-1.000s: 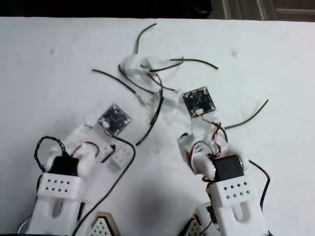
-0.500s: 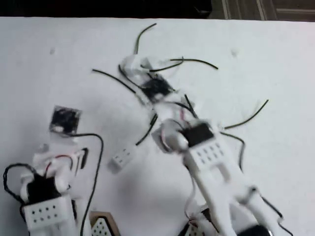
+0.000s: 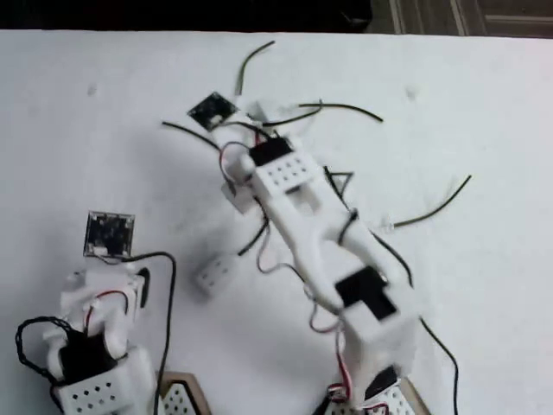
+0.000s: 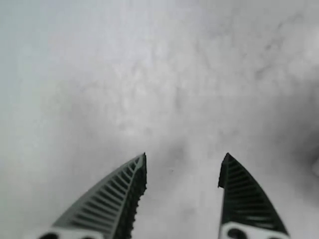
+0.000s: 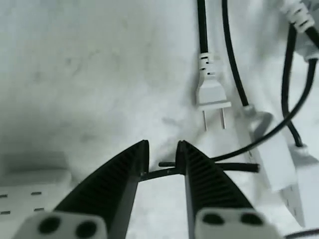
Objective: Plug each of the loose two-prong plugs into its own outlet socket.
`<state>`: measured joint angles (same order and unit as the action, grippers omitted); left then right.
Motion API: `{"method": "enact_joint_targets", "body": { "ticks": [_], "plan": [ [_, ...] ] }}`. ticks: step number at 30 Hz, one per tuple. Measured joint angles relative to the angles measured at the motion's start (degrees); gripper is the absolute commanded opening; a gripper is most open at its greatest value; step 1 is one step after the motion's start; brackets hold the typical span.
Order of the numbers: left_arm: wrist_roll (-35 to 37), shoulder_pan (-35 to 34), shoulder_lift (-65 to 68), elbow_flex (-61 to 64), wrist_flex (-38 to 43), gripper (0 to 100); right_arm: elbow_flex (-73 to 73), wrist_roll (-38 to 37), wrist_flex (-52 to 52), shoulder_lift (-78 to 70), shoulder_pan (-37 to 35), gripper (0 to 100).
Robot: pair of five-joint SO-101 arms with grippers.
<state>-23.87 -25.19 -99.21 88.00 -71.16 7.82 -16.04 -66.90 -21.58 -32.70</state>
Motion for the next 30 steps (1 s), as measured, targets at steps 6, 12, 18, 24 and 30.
{"method": "enact_joint_targets", "body": {
  "ticks": [6,12,18,24,30],
  "plan": [
    [0.00,0.00,0.18,1.14,0.00,24,15.91,-2.55,-6.42,-13.89,0.09,15.2],
    [0.00,0.00,0.18,1.14,0.00,24,32.18,-2.73,-11.87,-24.44,0.18,15.2],
    [-0.70,0.00,0.18,1.14,0.00,24,45.63,-2.73,-15.74,-32.44,0.88,15.2],
    [-1.14,0.00,0.09,1.14,-0.53,24,54.51,-2.99,-18.20,-39.03,3.08,15.2],
    [-1.23,0.00,0.09,1.14,-0.62,24,57.05,-5.89,-19.16,-42.29,4.31,9.0]
  ]
}}
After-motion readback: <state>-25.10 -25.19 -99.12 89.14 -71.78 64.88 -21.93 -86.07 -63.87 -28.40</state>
